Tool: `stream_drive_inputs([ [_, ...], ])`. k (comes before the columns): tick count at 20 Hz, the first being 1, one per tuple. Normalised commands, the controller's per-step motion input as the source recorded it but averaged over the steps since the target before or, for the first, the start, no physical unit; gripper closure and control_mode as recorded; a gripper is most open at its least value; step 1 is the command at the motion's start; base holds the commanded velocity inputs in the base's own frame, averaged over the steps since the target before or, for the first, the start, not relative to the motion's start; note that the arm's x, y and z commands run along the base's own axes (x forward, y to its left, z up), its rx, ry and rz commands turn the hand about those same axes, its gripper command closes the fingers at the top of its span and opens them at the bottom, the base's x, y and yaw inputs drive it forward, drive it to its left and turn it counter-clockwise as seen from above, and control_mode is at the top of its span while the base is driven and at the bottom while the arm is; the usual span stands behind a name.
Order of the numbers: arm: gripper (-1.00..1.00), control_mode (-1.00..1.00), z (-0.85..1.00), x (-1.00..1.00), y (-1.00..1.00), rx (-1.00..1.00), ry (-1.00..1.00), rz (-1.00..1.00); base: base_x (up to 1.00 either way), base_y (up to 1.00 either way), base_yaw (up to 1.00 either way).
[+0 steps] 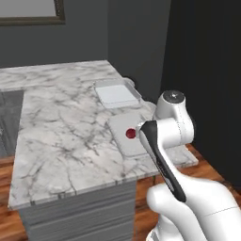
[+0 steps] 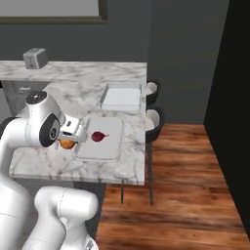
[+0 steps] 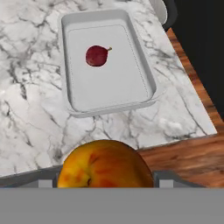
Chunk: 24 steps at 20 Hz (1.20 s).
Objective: Place the cold items (pear and peach) from the fridge in one tupperware on the dining counter. Place the warm items (hot dog and kebab skewer) in the stove area in another tupperware.
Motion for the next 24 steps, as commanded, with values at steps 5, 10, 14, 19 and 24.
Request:
stream_drive_inputs([
  [5, 1.0, 1.0, 0.0, 0.0, 0.0, 0.0, 0.0, 0.0, 0.13, -0.31, 0.05],
  [10, 1.0, 1.0, 0.0, 0.0, 0.0, 0.0, 0.0, 0.0, 0.27, 0.04, 0.0],
  [14, 1.0, 1.0, 0.0, 0.0, 0.0, 0.0, 0.0, 0.0, 0.44, 0.04, 0.0],
  [19, 1.0, 1.0, 0.0, 0.0, 0.0, 0.0, 0.0, 0.0, 0.4, 0.04, 0.0],
  [24, 1.0, 1.0, 0.0, 0.0, 0.0, 0.0, 0.0, 0.0, 0.44, 0.08, 0.0],
])
